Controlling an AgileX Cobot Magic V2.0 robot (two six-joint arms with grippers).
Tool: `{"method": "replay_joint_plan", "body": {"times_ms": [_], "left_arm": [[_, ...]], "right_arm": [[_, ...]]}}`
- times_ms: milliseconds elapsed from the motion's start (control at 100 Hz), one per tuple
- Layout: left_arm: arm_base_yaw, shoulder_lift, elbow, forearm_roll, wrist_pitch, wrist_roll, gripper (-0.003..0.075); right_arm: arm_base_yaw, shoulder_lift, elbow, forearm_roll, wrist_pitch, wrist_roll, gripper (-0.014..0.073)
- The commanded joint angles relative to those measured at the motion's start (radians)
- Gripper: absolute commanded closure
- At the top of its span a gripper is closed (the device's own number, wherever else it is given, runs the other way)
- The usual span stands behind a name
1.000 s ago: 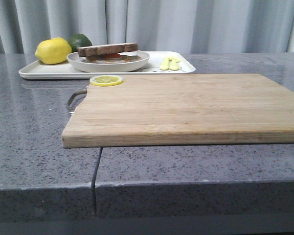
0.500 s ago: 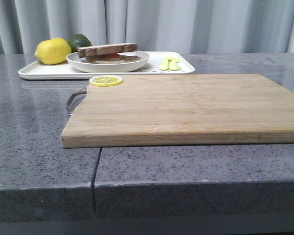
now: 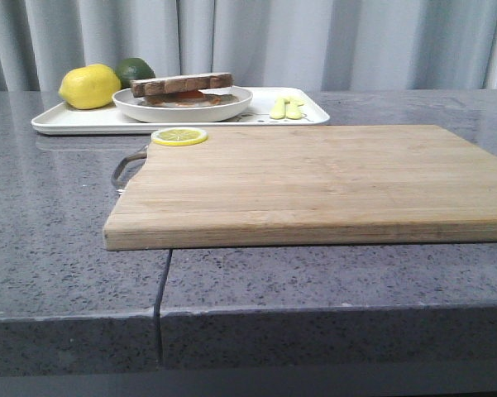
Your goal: Place bread and move sandwich to tray
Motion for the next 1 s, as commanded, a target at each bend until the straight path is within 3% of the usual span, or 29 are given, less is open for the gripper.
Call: {"method": "replay_joint_plan", "body": {"times_ms": [0, 100, 210, 300, 440, 470, 990], "left_arm": [[-0.007, -0.026, 0.041, -0.004, -0.140, -0.001, 0.0439], [-0.007, -0.026, 0.092, -0.004, -0.170, -0.001, 0.0439], [-0.007, -0.026, 0.109, -0.004, -0.179, -0.001, 0.0461], [-0.007, -0.026, 0.109, -0.004, -0.187, -0.001, 0.0533], [-0.007, -0.026, 0.109, -0.004, -0.224, -0.001, 0.0710], [-0.007, -0.026, 0.109, -0.004, -0.234, -0.001, 0.0738], [-0.007, -0.026, 0.109, -0.004, -0.243, -0.001, 0.0740]], "right_arm": [[-0.005, 0.000, -0.029, 0.003, -0.056, -0.003, 0.0116], [-0.005, 0.000, -0.029, 0.003, -0.056, -0.003, 0.0148], [-0.005, 0.000, -0.029, 0.003, -0.056, -0.003, 0.0280], [-0.005, 0.000, -0.029, 0.003, -0.056, -0.003, 0.0437], [-0.005, 0.000, -0.029, 0.003, -0.056, -0.003, 0.0669], [-0.005, 0.000, -0.029, 0.003, -0.056, -0.003, 0.0658], [-0.005, 0.000, -0.029, 0.003, -0.054, -0.003, 0.0661]]}}
